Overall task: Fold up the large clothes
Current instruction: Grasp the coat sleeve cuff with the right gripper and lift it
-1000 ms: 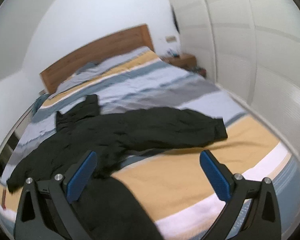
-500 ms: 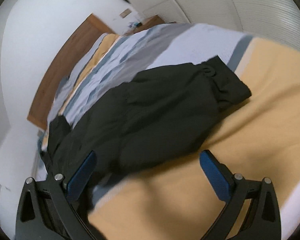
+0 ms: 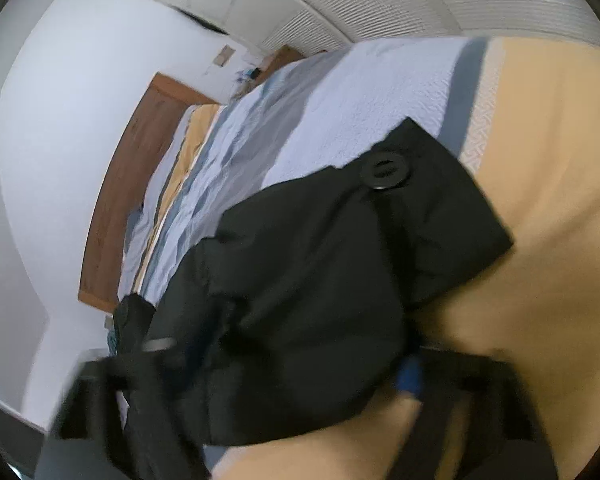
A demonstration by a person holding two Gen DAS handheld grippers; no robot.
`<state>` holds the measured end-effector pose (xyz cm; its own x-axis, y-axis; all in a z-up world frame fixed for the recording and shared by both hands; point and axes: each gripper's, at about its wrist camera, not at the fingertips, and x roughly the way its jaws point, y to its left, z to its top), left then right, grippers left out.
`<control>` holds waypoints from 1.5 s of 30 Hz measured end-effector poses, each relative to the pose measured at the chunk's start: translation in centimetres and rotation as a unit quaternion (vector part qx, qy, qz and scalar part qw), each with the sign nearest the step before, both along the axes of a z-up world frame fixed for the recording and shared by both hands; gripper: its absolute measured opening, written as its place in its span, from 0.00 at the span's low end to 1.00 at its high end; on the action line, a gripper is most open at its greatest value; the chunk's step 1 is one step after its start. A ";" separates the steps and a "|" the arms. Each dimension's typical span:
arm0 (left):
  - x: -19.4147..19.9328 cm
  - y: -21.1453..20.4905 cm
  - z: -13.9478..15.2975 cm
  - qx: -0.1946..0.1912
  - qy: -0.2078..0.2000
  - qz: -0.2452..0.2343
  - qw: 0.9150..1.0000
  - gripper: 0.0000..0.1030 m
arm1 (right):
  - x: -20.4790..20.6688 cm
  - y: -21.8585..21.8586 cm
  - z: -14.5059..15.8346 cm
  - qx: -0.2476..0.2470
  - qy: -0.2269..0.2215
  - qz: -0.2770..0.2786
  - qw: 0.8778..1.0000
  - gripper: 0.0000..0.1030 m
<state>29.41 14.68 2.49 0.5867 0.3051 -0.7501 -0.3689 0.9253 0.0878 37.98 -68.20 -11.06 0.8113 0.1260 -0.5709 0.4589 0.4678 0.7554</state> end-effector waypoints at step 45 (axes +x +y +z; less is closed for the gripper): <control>-8.8 6.5 0.5 -0.066 -0.046 0.012 0.997 0.99 | -1.2 36.9 14.2 -0.294 -0.102 0.406 0.859 0.11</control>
<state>20.60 21.23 3.02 0.6482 0.2226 -0.7282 -0.3923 0.9173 -0.0688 36.82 -31.34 3.18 0.6828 0.4359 -0.5863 -0.3132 0.8997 0.3041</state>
